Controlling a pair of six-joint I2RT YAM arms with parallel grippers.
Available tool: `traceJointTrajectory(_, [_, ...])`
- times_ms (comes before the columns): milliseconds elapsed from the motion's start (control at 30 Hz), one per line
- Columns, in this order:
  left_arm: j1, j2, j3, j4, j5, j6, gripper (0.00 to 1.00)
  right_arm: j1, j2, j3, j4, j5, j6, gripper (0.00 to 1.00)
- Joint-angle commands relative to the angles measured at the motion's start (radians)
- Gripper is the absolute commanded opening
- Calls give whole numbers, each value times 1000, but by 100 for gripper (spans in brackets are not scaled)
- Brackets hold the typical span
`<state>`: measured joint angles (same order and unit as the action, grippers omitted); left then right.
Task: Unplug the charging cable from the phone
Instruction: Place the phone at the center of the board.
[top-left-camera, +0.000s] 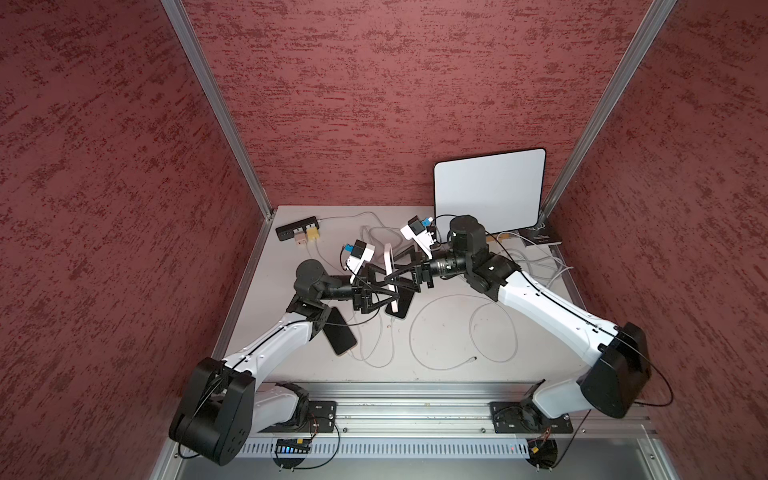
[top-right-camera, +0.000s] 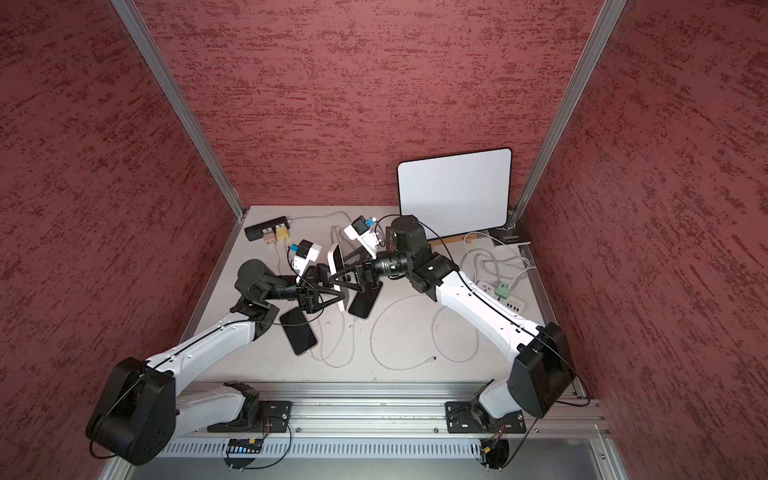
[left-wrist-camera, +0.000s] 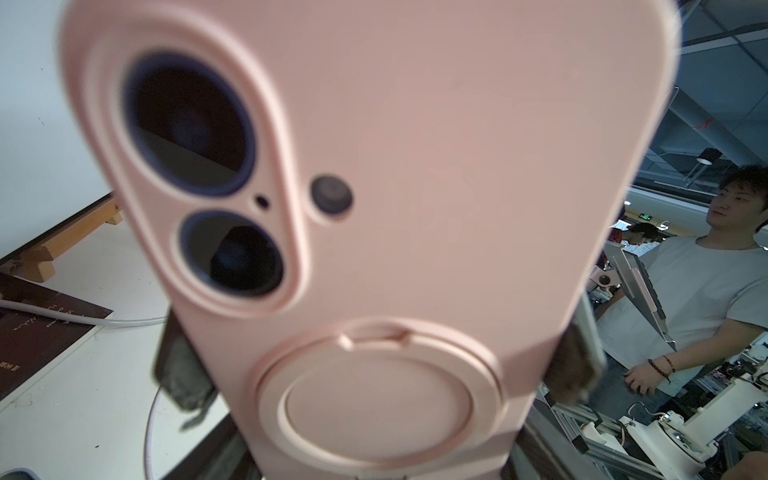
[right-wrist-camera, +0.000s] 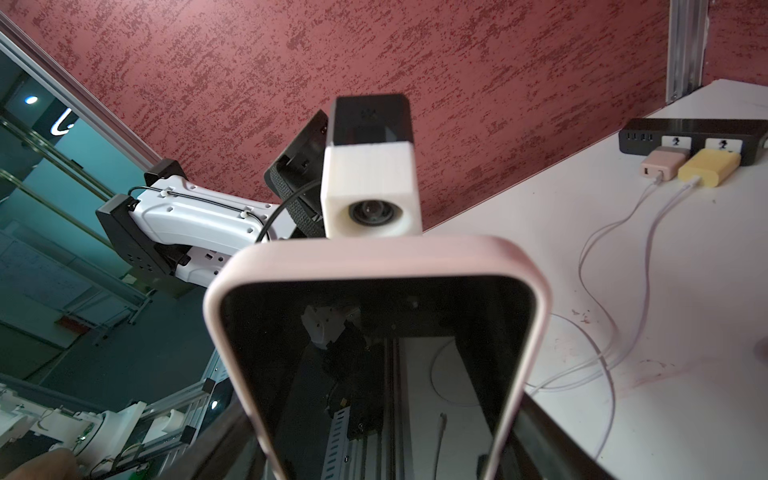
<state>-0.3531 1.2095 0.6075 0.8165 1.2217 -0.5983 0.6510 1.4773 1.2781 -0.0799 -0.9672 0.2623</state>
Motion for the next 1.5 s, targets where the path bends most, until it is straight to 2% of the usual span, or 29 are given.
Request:
traceJointTrajectory(0, [-7, -4, 12, 53, 2, 8, 47, 4, -14, -6, 37, -2, 3, 64])
traceJointTrajectory(67, [-6, -4, 12, 53, 1, 9, 51, 4, -16, -8, 35, -2, -1, 60])
traceJointTrajectory(167, [-5, -4, 10, 53, -1, 11, 62, 4, -16, -12, 27, 3, -7, 55])
traceJointTrajectory(233, [-1, -5, 8, 53, -4, 11, 77, 4, -16, -14, 17, 10, -15, 53])
traceJointTrajectory(267, [2, -8, 6, 53, -8, 10, 88, 4, -45, -14, 6, 18, -21, 53])
traceJointTrajectory(333, [10, -14, -2, 52, -16, 17, 99, 4, -54, -13, -21, 37, -33, 52])
traceJointTrajectory(567, [42, -99, -28, -174, -167, 173, 100, -2, -84, -10, -138, 150, -48, 52])
traceJointTrajectory(833, [74, -145, -45, -243, -276, 201, 100, -6, -82, 21, -322, 379, -25, 51])
traceJointTrajectory(1300, [89, -137, -37, -277, -330, 207, 100, -5, 39, 141, -728, 781, 1, 55])
traceJointTrajectory(1467, [91, -132, -34, -284, -340, 208, 100, -5, 103, 162, -809, 867, -17, 57])
